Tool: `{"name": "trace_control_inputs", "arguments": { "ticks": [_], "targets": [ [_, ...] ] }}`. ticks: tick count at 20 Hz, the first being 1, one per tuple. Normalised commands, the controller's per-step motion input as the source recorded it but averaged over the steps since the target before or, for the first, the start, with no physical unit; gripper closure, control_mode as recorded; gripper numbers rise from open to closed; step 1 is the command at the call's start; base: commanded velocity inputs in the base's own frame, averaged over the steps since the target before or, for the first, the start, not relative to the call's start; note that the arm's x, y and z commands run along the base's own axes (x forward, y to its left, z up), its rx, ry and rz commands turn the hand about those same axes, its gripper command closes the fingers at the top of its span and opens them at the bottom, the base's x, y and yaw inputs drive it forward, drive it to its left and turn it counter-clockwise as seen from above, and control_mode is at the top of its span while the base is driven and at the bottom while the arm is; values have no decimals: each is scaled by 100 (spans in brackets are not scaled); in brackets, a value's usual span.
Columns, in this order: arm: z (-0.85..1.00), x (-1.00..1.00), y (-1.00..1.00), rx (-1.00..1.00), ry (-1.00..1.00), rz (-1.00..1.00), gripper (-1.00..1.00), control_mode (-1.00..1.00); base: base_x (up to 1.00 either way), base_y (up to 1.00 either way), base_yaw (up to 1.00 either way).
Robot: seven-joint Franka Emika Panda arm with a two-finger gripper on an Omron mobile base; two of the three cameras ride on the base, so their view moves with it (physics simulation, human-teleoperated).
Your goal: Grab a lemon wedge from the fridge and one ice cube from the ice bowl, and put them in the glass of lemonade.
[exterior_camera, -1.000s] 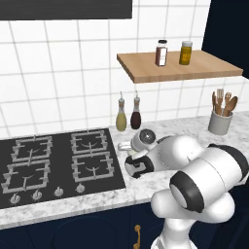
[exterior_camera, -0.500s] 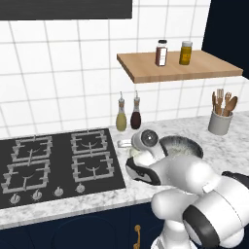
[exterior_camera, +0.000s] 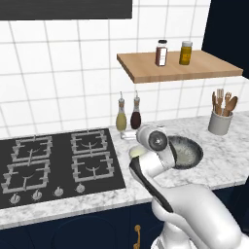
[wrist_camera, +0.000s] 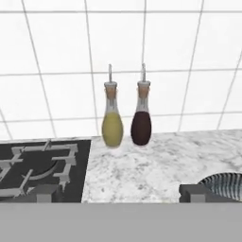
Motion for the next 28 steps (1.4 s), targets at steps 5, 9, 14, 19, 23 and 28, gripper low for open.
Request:
{"name": "trace_control_inputs", "arguments": {
  "ticks": [5, 9, 14, 19, 23, 28],
  "targets": [
    [68, -61, -34, 12, -6, 0, -100, -100, 0, 0, 0],
    [66, -57, -25, 15, 2, 8, -100, -100, 0, 0, 0],
    [45, -60, -19, 12, 11, 16, -100, -100, 0, 0, 0],
    [-10, -50, -2, 1, 14, 11, -100, -100, 0, 0, 0],
    [-38, -53, -7, -1, 1, 3, -100, -100, 0, 0, 0],
    [-24, -22, 0, -3, 0, -1, -100, -100, 0, 0, 0]
  ]
}}
